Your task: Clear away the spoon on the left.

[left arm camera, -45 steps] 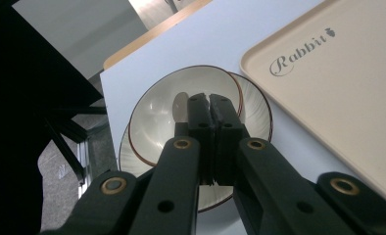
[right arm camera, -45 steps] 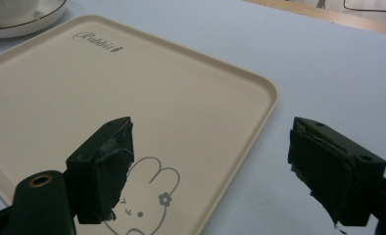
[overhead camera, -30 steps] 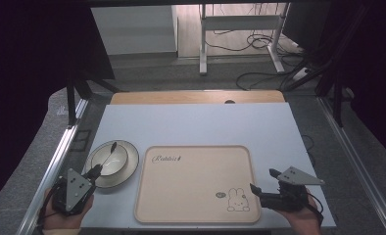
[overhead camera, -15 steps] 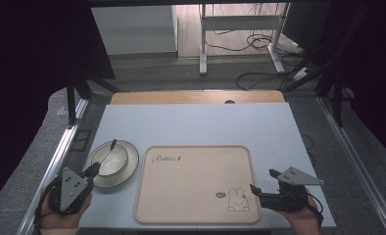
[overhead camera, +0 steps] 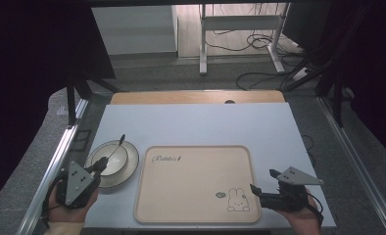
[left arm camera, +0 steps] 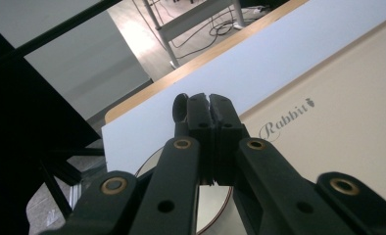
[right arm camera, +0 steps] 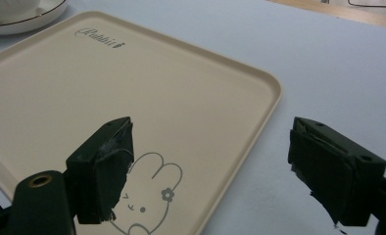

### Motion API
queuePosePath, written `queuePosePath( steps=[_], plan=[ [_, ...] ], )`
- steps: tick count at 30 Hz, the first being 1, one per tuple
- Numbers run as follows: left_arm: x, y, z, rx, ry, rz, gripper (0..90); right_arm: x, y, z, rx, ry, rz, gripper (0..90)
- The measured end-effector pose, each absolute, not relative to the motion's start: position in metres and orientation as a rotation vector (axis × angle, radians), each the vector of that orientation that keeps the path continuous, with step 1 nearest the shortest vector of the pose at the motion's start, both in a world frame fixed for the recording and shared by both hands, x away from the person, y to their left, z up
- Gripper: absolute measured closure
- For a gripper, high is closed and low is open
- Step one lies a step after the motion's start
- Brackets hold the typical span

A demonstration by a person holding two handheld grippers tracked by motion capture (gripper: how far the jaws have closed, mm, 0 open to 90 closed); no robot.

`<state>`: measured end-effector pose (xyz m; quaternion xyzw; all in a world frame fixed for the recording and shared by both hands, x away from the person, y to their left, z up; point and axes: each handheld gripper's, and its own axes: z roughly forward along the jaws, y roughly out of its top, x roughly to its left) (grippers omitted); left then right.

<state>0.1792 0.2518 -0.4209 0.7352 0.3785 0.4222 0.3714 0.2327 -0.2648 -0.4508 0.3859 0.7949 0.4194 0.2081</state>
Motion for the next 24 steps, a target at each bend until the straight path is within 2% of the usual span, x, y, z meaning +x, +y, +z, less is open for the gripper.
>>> queuePosePath(
  steps=[24],
  plan=[
    [0.197, 0.223, -0.415, 1.903, 0.877, 1.032, 89.9, 0.233, -0.266, -0.452, 1.078, 2.215, 1.158, 17.2]
  ],
)
